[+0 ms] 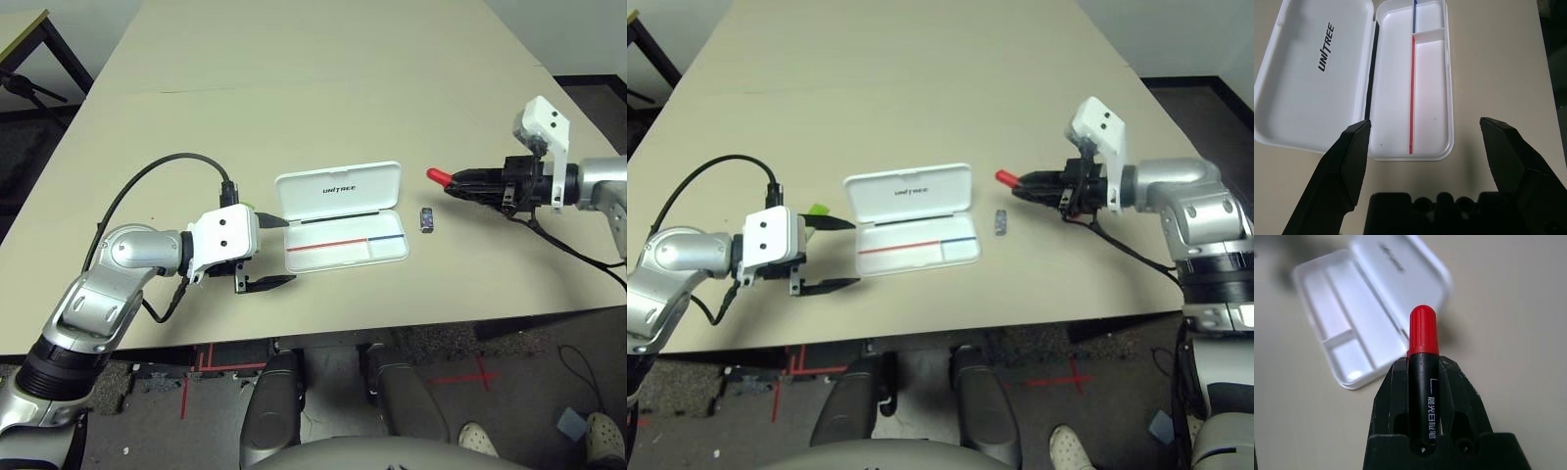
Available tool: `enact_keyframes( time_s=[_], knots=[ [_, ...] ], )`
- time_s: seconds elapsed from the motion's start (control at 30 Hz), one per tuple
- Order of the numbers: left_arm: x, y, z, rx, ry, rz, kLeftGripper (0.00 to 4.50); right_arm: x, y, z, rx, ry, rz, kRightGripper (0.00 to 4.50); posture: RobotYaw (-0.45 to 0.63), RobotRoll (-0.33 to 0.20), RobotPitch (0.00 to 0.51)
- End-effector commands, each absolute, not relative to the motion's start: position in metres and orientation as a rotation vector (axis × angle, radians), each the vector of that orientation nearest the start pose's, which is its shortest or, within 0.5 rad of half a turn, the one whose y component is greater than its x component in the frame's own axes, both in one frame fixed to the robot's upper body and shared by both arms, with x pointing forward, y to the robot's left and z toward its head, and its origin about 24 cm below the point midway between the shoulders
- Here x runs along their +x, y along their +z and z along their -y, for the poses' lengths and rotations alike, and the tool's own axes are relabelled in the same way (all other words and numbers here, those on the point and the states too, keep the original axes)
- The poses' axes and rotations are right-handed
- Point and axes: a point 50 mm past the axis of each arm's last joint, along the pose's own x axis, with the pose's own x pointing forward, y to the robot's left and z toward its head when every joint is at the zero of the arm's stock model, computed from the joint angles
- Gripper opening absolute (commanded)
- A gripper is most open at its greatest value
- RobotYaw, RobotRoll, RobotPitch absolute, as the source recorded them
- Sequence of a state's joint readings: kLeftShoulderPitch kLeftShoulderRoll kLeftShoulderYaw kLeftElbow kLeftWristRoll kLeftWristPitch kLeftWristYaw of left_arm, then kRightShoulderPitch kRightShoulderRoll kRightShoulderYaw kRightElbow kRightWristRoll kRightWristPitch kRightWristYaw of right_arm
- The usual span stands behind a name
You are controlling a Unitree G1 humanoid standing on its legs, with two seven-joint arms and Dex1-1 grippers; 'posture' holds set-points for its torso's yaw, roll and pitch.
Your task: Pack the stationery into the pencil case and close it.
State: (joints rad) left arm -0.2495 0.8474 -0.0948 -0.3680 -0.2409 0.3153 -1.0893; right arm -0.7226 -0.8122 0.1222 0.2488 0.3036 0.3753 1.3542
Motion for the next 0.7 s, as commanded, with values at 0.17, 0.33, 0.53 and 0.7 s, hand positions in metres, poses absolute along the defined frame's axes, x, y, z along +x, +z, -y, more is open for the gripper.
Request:
enact_keyframes(
  time_s=[0.17,0.33,0.53,0.7],
  knots=[
    [0.245,0.156,-0.187,0.729,-1.192,-0.171,4.5,0.325,0.182,0.168,-0.589,1.424,-0.23,0.61,0.03,0.0,0.147],
    [0.244,0.156,-0.188,0.732,-1.182,-0.171,4.5,0.33,0.17,0.146,-0.667,1.475,-0.206,0.61,0.04,0.0,0.147],
    [0.242,0.155,-0.188,0.732,-1.171,-0.172,4.5,0.335,0.16,0.128,-0.754,1.505,-0.167,0.61,0.06,0.0,0.148],
    [0.241,0.153,-0.188,0.733,-1.165,-0.174,4.5,0.338,0.156,0.108,-0.771,1.51,-0.1,0.61,0.07,0.0,0.147]
  ],
)
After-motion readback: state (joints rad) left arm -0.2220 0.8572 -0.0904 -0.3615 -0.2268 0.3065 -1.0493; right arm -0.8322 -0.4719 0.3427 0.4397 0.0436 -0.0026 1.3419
